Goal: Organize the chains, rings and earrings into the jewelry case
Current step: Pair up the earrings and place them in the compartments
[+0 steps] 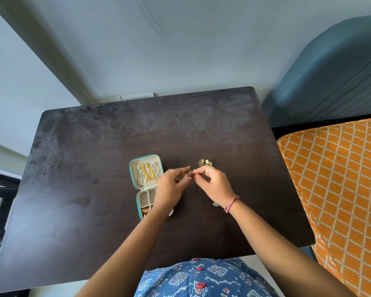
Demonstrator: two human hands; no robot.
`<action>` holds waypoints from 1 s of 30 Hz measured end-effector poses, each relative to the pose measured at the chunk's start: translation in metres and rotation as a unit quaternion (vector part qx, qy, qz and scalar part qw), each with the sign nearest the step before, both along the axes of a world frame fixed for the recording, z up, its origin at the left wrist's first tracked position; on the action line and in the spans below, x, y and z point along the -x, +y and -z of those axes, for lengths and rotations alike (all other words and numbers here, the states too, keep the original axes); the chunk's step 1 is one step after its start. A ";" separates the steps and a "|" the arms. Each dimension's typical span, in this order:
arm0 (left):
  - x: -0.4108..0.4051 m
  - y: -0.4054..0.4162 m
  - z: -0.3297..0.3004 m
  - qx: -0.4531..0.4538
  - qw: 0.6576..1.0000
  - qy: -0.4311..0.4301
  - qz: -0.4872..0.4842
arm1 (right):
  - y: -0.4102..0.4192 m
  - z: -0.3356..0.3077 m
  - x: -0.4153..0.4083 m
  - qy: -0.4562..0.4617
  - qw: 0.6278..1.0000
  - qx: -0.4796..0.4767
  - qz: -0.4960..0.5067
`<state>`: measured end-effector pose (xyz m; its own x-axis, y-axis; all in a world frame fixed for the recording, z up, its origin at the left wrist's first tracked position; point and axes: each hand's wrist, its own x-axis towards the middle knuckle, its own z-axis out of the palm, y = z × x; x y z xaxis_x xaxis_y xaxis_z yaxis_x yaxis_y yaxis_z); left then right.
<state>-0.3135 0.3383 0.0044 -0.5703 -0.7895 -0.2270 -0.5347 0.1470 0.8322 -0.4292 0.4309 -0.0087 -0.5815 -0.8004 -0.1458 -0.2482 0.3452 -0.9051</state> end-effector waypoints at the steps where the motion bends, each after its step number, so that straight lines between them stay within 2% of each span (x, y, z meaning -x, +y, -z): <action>1: 0.000 -0.003 -0.007 -0.017 0.999 0.034 -0.019 | -0.003 -0.007 0.001 -0.006 1.000 0.023 0.005; 7: 0.005 -0.029 -0.068 -0.096 0.961 0.249 -0.068 | -0.036 -0.071 0.010 -0.031 0.989 0.142 0.030; 11: 0.004 -0.047 -0.109 -0.120 0.930 0.339 -0.070 | -0.056 -0.114 0.013 -0.037 0.976 0.213 -0.004; 16: -0.002 -0.071 -0.143 -0.088 0.933 0.343 -0.060 | -0.080 -0.151 0.013 -0.073 0.963 0.260 0.003; 22: -0.009 -0.086 -0.175 -0.121 0.917 0.377 -0.042 | -0.094 -0.188 0.010 -0.156 0.952 0.264 -0.010; 30: -0.016 -0.092 -0.208 -0.166 0.898 0.407 -0.012 | -0.102 -0.222 0.006 -0.209 0.949 0.235 -0.015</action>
<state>-0.2974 0.2463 0.2121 -0.6374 -0.7698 0.0328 0.2711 -0.1842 0.9448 -0.4354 0.3288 0.2136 -0.5267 -0.8499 0.0185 0.1628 -0.1222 -0.9791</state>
